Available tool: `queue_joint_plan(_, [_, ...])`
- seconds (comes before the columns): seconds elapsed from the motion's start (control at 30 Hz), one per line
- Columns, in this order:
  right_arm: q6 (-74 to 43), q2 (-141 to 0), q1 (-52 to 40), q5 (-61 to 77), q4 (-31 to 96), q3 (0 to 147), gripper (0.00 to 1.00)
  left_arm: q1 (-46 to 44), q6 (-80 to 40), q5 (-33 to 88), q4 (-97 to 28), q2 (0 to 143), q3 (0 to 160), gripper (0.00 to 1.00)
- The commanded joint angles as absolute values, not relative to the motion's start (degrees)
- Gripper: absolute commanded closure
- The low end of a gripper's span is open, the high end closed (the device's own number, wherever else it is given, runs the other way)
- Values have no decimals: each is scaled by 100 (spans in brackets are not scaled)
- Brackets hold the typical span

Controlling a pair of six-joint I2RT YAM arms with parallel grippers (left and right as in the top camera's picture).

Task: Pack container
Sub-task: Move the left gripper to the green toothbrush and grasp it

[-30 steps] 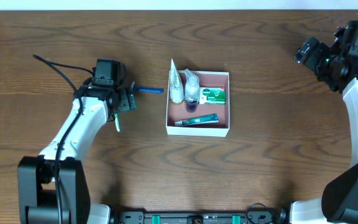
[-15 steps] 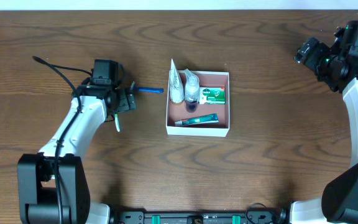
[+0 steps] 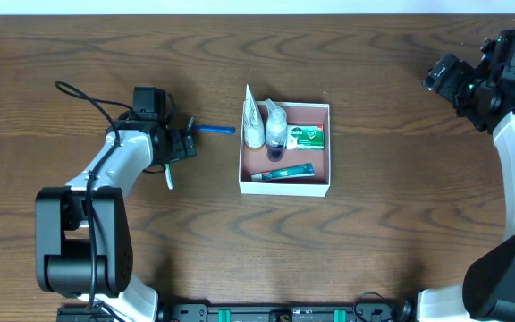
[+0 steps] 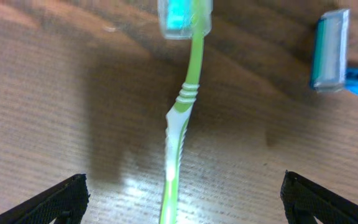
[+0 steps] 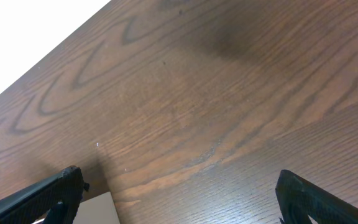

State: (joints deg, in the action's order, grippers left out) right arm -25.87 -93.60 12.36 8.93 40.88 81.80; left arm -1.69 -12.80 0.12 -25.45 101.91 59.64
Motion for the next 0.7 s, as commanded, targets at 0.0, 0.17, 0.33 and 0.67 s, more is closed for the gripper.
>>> queue_joint_plan(0.0, [-2521,-9282,1271,856,4077,8265,1,-156,-1022,89,-2464,10274,6001,1])
queue_joint_plan(0.17, [-2521,-9282,1271,856,4077,8265,1,-156,-991,43,-2388,10390,6001,0])
queue_joint_plan(0.33, [-2521,-9282,1271,856,4077,8265,1,-156,-993,-5,-2322,10551,6001,7])
queue_joint_plan(0.67, [-2521,-9282,1271,856,4077,8265,1,-156,-991,-113,-2268,10750,6001,36])
